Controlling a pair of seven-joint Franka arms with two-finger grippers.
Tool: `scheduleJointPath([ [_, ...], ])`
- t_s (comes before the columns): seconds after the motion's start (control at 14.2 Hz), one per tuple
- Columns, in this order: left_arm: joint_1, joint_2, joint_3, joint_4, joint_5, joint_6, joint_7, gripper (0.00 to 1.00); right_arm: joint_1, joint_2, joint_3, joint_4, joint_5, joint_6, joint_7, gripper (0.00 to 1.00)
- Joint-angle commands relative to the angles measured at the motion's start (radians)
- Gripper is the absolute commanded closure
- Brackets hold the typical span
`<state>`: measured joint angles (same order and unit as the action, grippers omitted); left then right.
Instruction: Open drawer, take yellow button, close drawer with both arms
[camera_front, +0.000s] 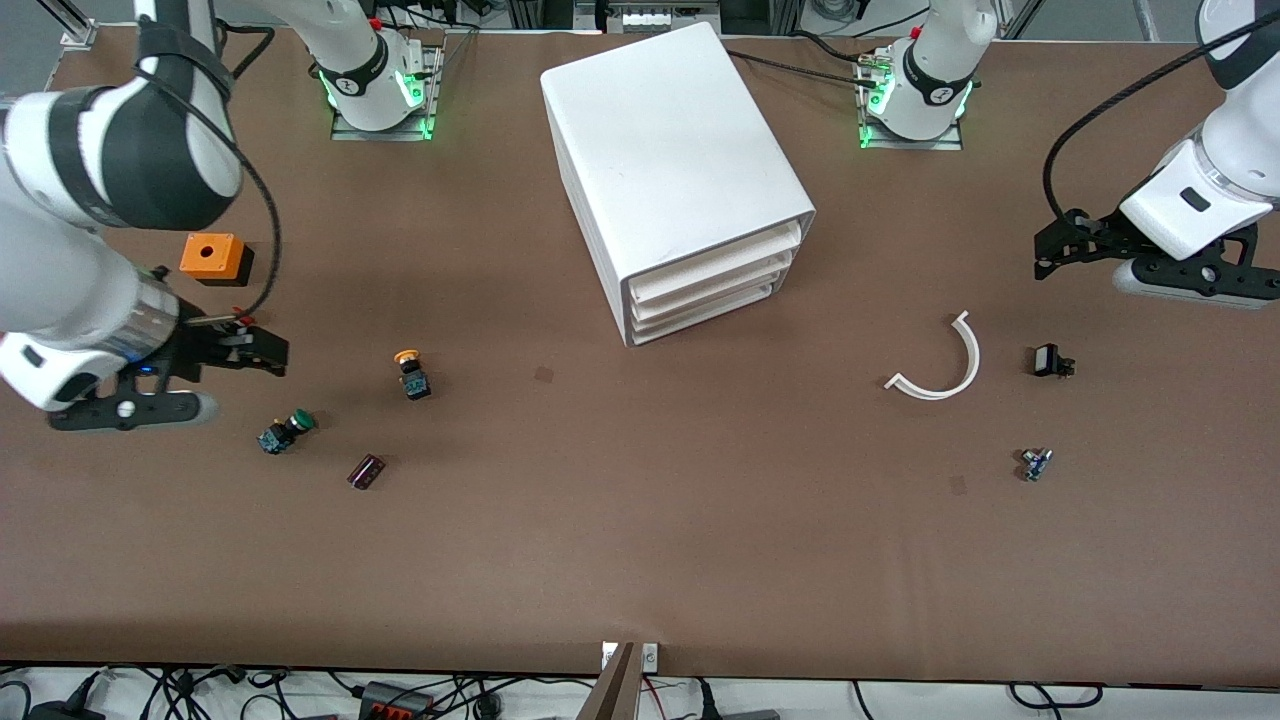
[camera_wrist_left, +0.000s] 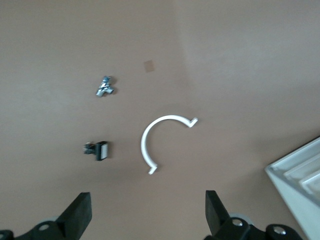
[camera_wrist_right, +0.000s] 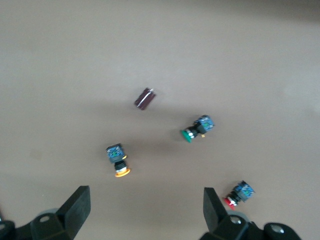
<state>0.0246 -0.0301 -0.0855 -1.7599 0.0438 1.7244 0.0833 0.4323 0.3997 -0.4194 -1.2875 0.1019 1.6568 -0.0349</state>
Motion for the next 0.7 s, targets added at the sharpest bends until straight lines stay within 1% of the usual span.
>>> scheduleJointPath([
  [0.0,-0.014,-0.031,0.021,-0.027,-0.027,-0.016,0.026,0.0,-0.075,-0.048,0.036,0.01,0.027,-0.018,0.033,0.0],
  [0.07,-0.012,-0.031,0.021,-0.027,-0.039,-0.016,0.024,0.0,-0.122,-0.065,0.072,0.01,0.027,-0.017,0.039,0.0],
  [0.21,-0.011,-0.037,0.027,-0.027,-0.045,-0.011,0.026,0.0,-0.211,-0.1,0.164,0.002,0.006,-0.015,0.046,0.0],
  [0.28,-0.011,-0.037,0.032,-0.026,-0.065,-0.011,0.023,0.0,-0.254,-0.114,0.194,0.002,-0.007,-0.017,0.046,0.0],
  [0.35,-0.011,-0.039,0.033,-0.027,-0.097,-0.014,-0.008,0.0,-0.309,-0.139,0.235,-0.007,-0.011,-0.02,0.038,0.0],
  [0.49,-0.011,-0.039,0.033,-0.023,-0.101,-0.02,-0.094,0.0,-0.416,-0.176,0.321,-0.027,-0.016,-0.031,0.029,0.0],
  [0.56,-0.011,-0.036,0.032,-0.016,-0.097,-0.023,-0.089,0.0,-0.447,-0.189,0.344,-0.038,-0.021,-0.032,0.021,0.0],
  [0.63,-0.011,-0.034,0.023,0.005,-0.093,-0.052,-0.089,0.0,-0.455,-0.2,0.355,-0.051,-0.034,-0.032,0.004,0.0],
])
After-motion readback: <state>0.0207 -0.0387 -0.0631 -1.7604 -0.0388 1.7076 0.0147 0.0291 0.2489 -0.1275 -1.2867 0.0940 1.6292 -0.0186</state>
